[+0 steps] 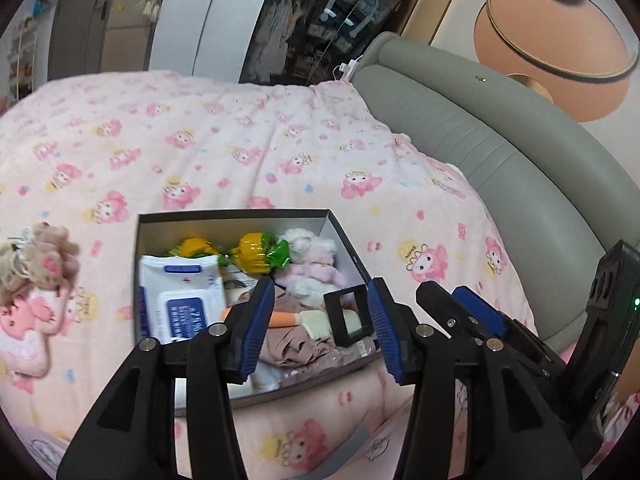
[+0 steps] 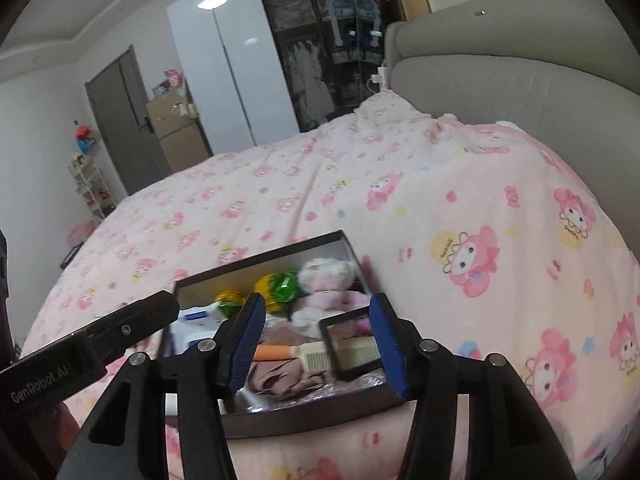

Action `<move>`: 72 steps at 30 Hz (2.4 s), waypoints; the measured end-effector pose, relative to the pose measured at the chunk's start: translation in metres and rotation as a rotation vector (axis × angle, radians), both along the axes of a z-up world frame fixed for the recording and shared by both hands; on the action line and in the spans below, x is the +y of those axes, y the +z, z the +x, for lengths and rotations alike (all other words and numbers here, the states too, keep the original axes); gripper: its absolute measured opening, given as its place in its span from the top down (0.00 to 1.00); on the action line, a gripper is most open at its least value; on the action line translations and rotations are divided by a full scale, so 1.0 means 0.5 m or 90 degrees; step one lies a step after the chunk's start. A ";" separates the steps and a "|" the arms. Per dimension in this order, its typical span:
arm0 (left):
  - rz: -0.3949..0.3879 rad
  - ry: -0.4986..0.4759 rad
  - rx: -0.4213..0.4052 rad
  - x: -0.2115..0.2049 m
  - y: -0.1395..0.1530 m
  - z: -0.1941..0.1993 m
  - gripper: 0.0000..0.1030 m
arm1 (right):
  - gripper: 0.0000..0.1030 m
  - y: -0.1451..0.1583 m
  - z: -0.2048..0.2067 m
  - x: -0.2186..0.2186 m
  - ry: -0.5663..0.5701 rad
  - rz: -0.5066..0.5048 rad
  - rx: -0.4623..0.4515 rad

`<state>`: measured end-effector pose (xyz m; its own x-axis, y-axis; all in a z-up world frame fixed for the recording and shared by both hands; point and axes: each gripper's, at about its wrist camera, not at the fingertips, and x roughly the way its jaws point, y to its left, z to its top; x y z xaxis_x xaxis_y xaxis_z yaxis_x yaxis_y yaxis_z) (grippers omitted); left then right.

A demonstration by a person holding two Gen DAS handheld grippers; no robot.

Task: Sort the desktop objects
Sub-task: 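Move the right gripper back over the plush pile, then grasp the coiled white cable on the teddy bear with the right gripper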

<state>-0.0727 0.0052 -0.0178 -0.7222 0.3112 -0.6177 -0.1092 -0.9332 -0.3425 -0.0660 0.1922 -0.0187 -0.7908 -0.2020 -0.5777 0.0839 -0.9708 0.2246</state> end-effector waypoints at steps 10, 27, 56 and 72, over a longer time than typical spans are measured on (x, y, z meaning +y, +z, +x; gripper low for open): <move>-0.016 0.037 -0.007 -0.043 -0.016 0.073 0.44 | 0.46 0.006 0.061 -0.054 0.017 0.022 -0.001; -0.068 0.095 -0.021 -0.153 -0.025 0.124 0.44 | 0.46 -0.013 0.072 -0.189 0.087 0.052 -0.029; 0.073 0.416 -0.112 -0.594 -0.230 0.086 0.54 | 0.51 -0.167 -0.094 -0.623 0.309 0.032 -0.122; 0.159 0.369 -0.124 -0.736 -0.316 -0.136 0.66 | 0.55 -0.314 -0.303 -0.766 0.257 -0.017 -0.249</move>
